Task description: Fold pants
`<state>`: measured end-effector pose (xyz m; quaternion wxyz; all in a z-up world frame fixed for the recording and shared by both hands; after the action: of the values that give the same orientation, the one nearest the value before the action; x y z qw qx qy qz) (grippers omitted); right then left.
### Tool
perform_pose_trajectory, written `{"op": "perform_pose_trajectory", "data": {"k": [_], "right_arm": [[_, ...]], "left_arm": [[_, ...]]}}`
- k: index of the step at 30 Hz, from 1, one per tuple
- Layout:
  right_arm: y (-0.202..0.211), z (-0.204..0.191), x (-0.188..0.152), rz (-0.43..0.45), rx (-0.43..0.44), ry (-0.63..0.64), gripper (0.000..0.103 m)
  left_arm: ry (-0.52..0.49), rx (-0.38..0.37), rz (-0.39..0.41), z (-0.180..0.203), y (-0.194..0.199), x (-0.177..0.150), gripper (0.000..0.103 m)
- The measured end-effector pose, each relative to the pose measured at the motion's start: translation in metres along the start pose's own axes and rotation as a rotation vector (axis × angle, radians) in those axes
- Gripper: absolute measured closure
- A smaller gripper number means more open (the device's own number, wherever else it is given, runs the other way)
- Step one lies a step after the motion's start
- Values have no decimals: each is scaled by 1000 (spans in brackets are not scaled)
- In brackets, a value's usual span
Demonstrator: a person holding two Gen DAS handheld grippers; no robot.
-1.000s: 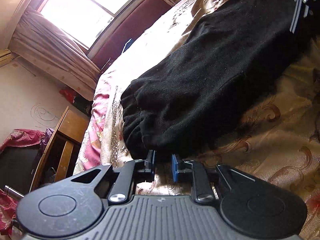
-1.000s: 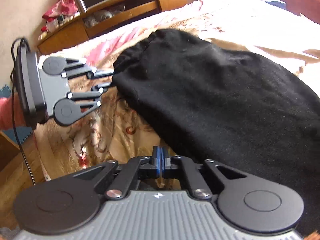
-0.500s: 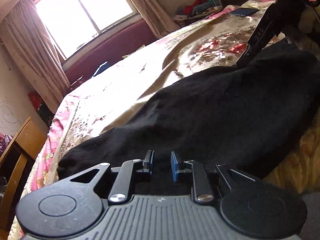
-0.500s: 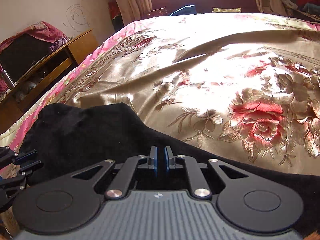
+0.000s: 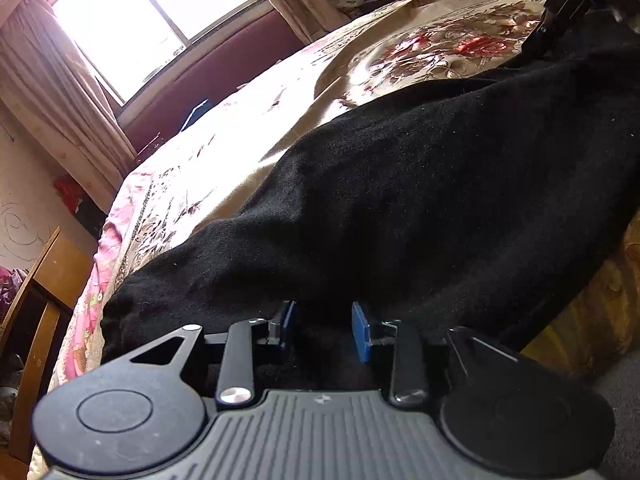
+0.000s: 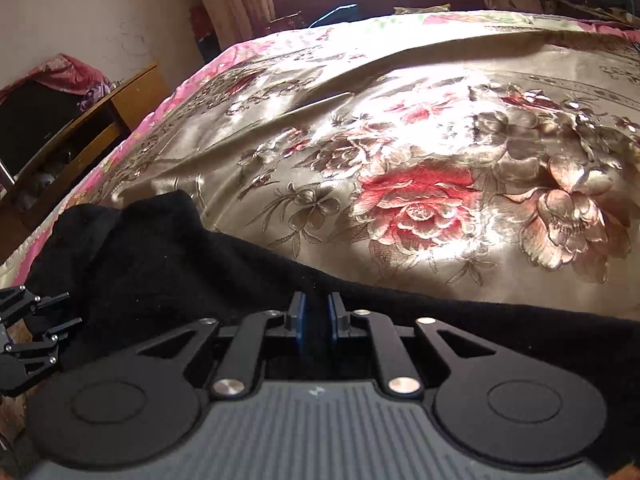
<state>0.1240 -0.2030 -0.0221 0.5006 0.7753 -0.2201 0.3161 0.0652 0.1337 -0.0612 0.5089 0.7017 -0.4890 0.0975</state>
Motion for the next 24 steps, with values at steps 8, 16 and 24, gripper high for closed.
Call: {"op": "perform_pose_trajectory", "data": {"k": [8, 16, 24], "right_arm": [[138, 65, -79, 161, -285, -354, 70], [148, 124, -124, 283, -161, -756, 66], [143, 149, -140, 389, -111, -854, 62]], "left_arm": [[-28, -13, 116, 25, 27, 30, 58], [-75, -291, 248, 110, 37, 95, 57], [-105, -410, 252, 159, 35, 124, 57]]}}
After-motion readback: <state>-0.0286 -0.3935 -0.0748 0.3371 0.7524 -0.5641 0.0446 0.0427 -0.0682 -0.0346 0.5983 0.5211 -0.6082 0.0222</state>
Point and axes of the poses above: each gripper's, at about its wrist camera, not at the fingertips, and y roughly against the way its jaws point, z to its right, x to its top, the point moved 1 cm from there along -y, roughly the way its jaws point, and after that the axes turned 3 degrees about y, right-handed, at the moved point
